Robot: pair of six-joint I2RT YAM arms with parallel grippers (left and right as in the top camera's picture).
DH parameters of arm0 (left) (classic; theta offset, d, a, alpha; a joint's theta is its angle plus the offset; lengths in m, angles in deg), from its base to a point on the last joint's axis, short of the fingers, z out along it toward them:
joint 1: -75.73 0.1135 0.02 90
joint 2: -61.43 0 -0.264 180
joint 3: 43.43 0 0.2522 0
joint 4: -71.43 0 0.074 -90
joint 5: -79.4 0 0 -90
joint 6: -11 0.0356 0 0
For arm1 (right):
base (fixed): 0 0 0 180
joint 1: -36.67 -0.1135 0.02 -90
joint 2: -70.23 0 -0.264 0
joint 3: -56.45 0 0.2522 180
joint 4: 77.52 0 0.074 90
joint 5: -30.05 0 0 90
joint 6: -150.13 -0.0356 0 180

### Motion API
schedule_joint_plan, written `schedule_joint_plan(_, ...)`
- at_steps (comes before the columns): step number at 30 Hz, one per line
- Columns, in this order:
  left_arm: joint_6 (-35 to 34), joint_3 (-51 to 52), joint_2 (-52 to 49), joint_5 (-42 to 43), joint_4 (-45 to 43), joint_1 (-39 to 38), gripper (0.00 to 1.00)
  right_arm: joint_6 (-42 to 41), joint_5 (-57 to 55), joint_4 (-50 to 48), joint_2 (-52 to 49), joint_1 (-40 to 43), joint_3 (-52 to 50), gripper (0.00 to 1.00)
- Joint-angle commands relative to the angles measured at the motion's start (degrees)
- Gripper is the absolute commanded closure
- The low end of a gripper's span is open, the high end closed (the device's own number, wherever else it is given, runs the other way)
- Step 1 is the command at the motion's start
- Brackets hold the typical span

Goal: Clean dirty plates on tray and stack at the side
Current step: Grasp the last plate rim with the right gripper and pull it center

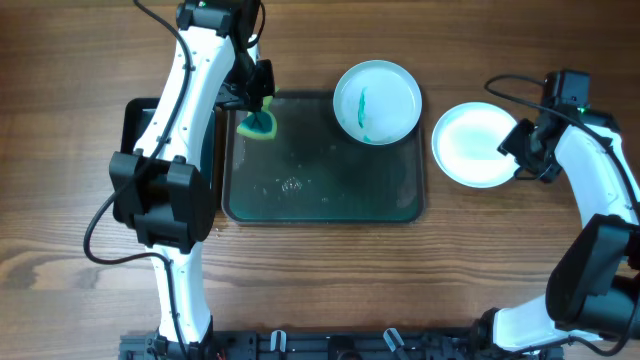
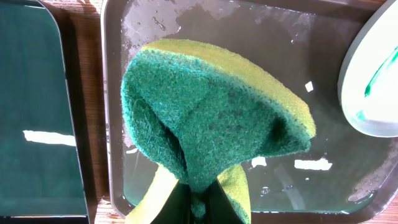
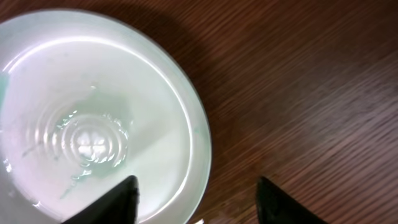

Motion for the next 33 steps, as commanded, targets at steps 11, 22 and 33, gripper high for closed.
schedule_joint_plan(11,1.14,-1.07,0.33,1.33,-0.15,-0.9,0.96,-16.59,15.17,-9.18,-10.4,-22.38,9.35,0.5)
schedule_joint_plan(22,1.14,-1.07,0.33,1.31,-0.13,-0.9,0.96,-9.42,28.46,-7.87,-21.62,-25.94,9.38,0.78)
schedule_joint_plan(33,1.16,-1.07,0.33,1.33,-0.2,-0.9,0.96,10.84,16.46,2.43,-12.83,-30.82,10.19,0.39)
